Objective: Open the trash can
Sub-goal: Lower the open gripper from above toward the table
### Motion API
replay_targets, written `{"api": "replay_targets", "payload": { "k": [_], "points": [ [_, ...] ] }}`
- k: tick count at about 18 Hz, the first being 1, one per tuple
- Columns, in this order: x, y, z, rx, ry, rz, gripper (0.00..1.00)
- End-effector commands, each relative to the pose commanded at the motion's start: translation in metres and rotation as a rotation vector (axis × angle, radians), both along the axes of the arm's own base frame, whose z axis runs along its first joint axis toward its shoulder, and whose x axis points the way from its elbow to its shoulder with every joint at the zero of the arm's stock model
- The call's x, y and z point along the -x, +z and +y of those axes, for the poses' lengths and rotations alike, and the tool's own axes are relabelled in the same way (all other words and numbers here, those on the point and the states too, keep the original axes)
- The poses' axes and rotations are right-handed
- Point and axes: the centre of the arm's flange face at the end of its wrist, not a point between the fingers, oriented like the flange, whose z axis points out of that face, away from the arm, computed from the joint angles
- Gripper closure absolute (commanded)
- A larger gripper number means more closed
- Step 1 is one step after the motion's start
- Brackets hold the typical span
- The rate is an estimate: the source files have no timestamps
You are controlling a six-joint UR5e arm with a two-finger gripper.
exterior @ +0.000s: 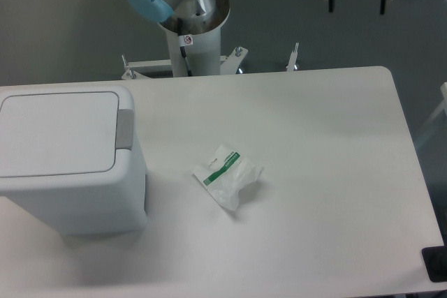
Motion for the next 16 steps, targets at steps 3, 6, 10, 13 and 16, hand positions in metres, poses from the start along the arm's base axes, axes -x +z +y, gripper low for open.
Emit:
{"api": "replay_targets", "payload": {
  "k": [3, 6, 10, 13, 16],
  "points": [
    [-0.006, 0.001, 0.001, -0.005, -0.003, 0.002, 0.00],
    [-0.011, 0.002, 0.011, -0.038, -0.025, -0.002, 0.00],
    [-0.023, 0.003, 0.036, -0.156, 0.004, -0.038, 0.00],
    [-0.030, 0.005, 0.055, -0.325, 0.141, -0.115, 0.00],
    [-0.041, 0.005, 0.080, -0.436, 0.267, -0.210, 0.00]
  ]
}}
